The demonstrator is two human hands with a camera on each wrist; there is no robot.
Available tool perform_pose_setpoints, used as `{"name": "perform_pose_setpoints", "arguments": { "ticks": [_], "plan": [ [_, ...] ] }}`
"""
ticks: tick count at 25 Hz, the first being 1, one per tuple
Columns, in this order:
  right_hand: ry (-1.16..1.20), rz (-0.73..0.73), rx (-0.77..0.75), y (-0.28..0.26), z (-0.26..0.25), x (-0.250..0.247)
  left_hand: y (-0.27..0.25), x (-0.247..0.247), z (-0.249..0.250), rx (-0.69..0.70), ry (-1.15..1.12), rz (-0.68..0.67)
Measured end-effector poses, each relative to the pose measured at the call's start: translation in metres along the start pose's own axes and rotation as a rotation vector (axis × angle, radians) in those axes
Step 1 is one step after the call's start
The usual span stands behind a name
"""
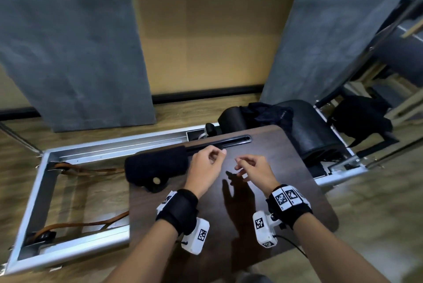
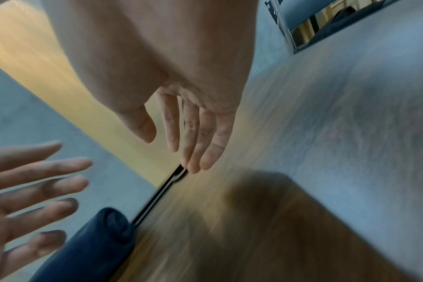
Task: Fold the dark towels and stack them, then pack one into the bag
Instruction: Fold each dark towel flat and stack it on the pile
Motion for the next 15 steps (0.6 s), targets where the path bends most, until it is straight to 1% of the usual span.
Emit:
{"name": "perform_pose_setpoints", "arguments": {
  "ticks": [4,7,9,12,14,15],
  "plan": [
    [-0.023,-0.017,-0.021,0.019,0.001,-0.083,0.031,0.089,0.035,0.012,0.015,-0.119],
    [0.0,-0.001,-0.06,0.059,0.005,-0.161,0.062,0.155,0.052,-0.015,0.041,-0.156],
    [0.023,0.022,-0.064,0.093,0.013,-0.209,0.085,0.187,0.056,-0.042,0.045,-0.132],
    [0.031,0.047,-0.011,0.158,0.041,-0.275,0.124,0.232,0.062,-0.106,0.037,-0.068],
    [-0.002,0.012,0.029,0.208,0.062,-0.296,0.149,0.256,0.063,-0.159,0.047,-0.031],
    [-0.029,-0.013,0.041,0.233,0.067,-0.297,0.162,0.263,0.063,-0.19,0.062,-0.022]
  ]
}}
Point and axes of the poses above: each hand's wrist, its own y-axis towards the middle knuckle, its own x-axis out of the palm, z = x × y, the point moved 8 cm from there along y, towards the middle knuckle, and after that the axes turned 1 degree about y, right-handed, at the moved point
